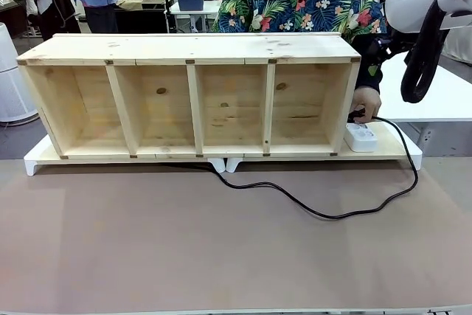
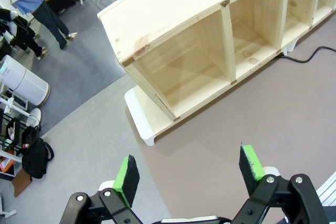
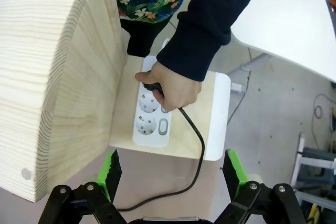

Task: Perform cable management.
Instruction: Release the Power Cable when the human grasps it.

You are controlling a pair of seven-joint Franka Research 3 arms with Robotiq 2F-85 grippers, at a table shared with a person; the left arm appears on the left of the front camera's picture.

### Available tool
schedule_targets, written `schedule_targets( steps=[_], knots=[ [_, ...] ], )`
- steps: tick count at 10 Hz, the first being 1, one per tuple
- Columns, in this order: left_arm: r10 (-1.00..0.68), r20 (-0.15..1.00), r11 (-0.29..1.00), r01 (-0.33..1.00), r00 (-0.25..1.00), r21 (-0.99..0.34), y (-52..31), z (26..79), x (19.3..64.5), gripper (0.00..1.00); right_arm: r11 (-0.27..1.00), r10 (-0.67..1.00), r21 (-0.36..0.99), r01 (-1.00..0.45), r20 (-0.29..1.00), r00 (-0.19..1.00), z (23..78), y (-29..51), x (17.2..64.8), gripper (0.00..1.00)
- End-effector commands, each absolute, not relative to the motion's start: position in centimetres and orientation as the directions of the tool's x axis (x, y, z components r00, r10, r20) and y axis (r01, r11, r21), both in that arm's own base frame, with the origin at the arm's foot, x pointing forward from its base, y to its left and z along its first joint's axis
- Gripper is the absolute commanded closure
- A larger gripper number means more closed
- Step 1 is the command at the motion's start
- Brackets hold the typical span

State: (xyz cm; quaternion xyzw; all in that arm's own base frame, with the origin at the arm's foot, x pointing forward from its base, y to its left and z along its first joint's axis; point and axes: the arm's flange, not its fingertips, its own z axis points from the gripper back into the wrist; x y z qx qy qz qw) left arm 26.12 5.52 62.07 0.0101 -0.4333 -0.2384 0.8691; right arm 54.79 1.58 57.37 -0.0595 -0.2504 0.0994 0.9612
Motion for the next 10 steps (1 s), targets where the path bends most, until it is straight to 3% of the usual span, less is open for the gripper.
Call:
schedule_targets(
  steps=[1, 10],
  knots=[
    [-0.407, 0.757, 0.894, 0.391, 0.510, 0.218, 5.38, 62.14, 26.38, 0.00, 0.976, 0.212, -0.151, -0.159, 0.467, 0.859, 57.29, 1.58, 54.75, 0.00],
    [-0.407, 0.757, 0.894, 0.391, 0.510, 0.218, 5.38, 62.14, 26.38, 0.00, 0.976, 0.212, -0.151, -0.159, 0.467, 0.859, 57.29, 1.58, 54.75, 0.00]
  ],
)
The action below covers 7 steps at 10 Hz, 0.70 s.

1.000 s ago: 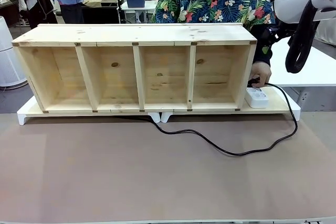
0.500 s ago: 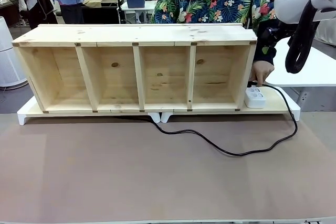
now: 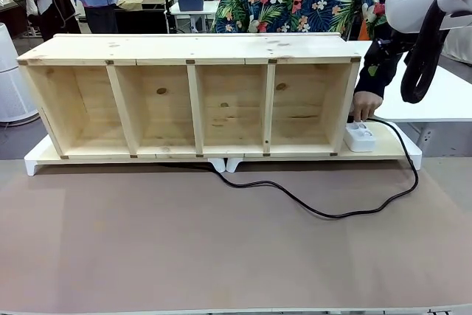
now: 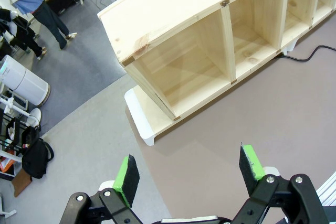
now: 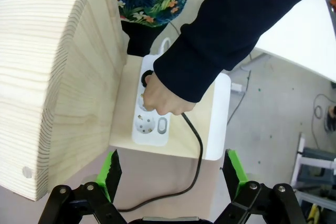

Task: Perform cable management.
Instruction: Release the Power Cable when the human grasps it.

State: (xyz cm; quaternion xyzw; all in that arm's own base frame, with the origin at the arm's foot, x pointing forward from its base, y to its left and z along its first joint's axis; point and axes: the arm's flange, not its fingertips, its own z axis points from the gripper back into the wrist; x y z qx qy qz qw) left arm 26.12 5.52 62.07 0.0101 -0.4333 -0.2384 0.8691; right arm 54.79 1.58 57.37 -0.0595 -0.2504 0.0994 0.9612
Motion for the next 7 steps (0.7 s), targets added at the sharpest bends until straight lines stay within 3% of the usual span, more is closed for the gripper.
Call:
schedule_targets(
  steps=[1, 7],
  knots=[
    [-0.407, 0.757, 0.894, 0.391, 0.510, 0.218, 5.38, 62.14, 26.38, 0.00, 0.976, 0.212, -0.151, -0.159, 0.467, 0.859, 57.29, 1.58, 54.75, 0.00],
    [-0.407, 0.757, 0.894, 0.391, 0.510, 0.218, 5.38, 62.14, 26.38, 0.00, 0.976, 0.212, -0.151, -0.159, 0.467, 0.859, 57.29, 1.58, 54.75, 0.00]
  ],
)
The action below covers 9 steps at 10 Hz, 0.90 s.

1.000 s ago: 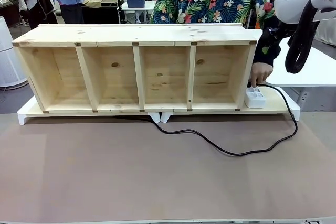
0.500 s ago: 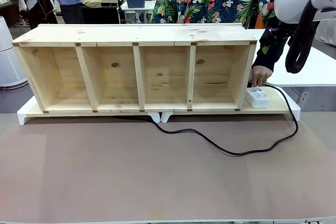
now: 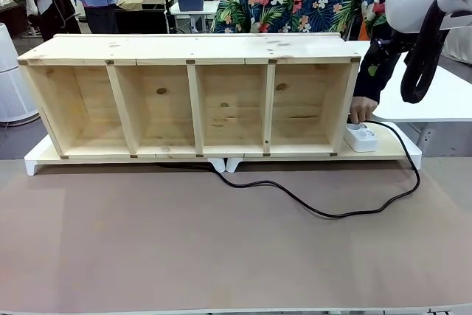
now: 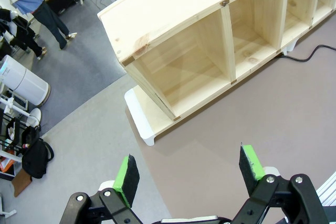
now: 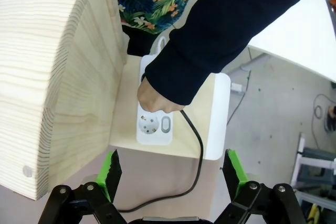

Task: Perform cable management.
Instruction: Release the Power Cable when the human grasps it.

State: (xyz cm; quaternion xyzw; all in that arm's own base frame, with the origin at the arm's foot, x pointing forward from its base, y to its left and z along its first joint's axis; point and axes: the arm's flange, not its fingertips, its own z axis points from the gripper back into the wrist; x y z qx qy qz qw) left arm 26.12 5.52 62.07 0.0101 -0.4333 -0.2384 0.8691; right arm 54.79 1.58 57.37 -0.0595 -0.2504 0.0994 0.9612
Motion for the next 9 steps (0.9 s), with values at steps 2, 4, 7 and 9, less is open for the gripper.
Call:
schedule_targets(
  steps=[2, 4, 7, 9],
  knots=[
    [-0.407, 0.757, 0.894, 0.391, 0.510, 0.218, 5.38, 62.14, 26.38, 0.00, 0.976, 0.212, -0.151, -0.159, 0.467, 0.859, 57.29, 1.58, 54.75, 0.00],
    [-0.407, 0.757, 0.894, 0.391, 0.510, 0.218, 5.38, 62.14, 26.38, 0.00, 0.976, 0.212, -0.151, -0.159, 0.467, 0.859, 57.29, 1.58, 54.75, 0.00],
    [-0.407, 0.757, 0.894, 0.391, 0.510, 0.218, 5.38, 62.14, 26.38, 0.00, 0.976, 0.212, -0.151, -0.159, 0.467, 0.859, 57.29, 1.58, 54.75, 0.00],
    [-0.407, 0.757, 0.894, 0.391, 0.510, 0.218, 5.38, 62.14, 26.38, 0.00, 0.976, 0.212, -0.151, -0.159, 0.467, 0.859, 57.29, 1.58, 54.75, 0.00]
  ],
)
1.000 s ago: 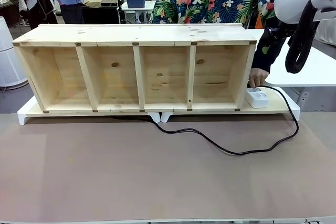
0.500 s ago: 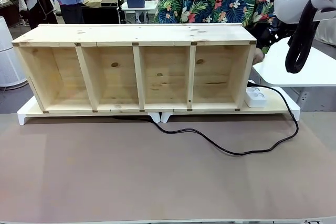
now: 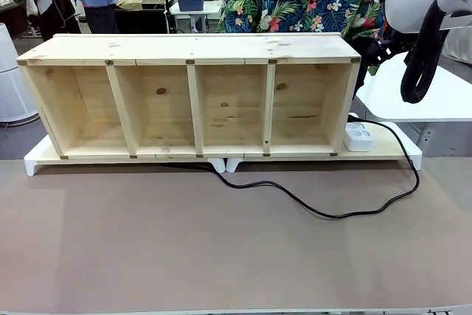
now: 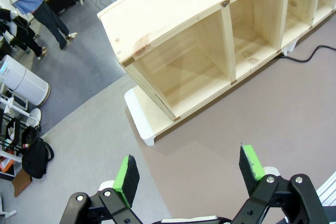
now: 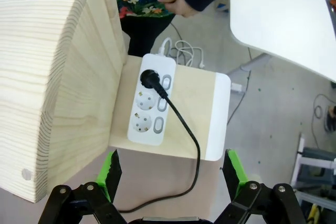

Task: Perform cable management.
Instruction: Release the Power Cable when the human grasps it.

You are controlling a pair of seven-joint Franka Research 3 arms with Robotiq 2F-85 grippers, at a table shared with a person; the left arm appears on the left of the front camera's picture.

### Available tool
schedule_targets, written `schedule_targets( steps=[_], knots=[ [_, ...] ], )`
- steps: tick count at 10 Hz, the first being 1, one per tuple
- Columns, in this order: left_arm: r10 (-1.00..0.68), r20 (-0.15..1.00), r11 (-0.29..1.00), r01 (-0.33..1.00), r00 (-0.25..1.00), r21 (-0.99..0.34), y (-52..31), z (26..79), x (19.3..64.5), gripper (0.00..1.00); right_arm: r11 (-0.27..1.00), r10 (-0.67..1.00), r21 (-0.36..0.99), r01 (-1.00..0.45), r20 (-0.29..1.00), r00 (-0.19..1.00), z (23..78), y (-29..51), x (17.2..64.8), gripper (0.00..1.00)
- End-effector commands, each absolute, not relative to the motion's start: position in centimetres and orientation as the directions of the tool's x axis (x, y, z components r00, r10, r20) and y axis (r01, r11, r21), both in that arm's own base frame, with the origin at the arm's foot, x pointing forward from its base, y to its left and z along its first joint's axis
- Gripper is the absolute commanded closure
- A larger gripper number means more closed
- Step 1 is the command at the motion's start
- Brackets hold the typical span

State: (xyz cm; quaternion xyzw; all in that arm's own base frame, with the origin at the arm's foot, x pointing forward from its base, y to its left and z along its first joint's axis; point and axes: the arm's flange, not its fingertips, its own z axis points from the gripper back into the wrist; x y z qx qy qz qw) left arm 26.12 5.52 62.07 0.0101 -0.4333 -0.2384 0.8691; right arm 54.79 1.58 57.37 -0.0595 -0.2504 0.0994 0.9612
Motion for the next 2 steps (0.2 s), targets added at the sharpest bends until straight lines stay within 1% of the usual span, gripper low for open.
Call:
schedule_targets(
  steps=[1, 2],
  knots=[
    [-0.407, 0.757, 0.894, 0.391, 0.510, 0.218, 5.38, 62.14, 26.38, 0.00, 0.976, 0.212, -0.151, -0.159, 0.467, 0.859, 57.29, 1.58, 54.75, 0.00],
    [-0.407, 0.757, 0.894, 0.391, 0.510, 0.218, 5.38, 62.14, 26.38, 0.00, 0.976, 0.212, -0.151, -0.159, 0.467, 0.859, 57.29, 1.58, 54.75, 0.00]
  ],
)
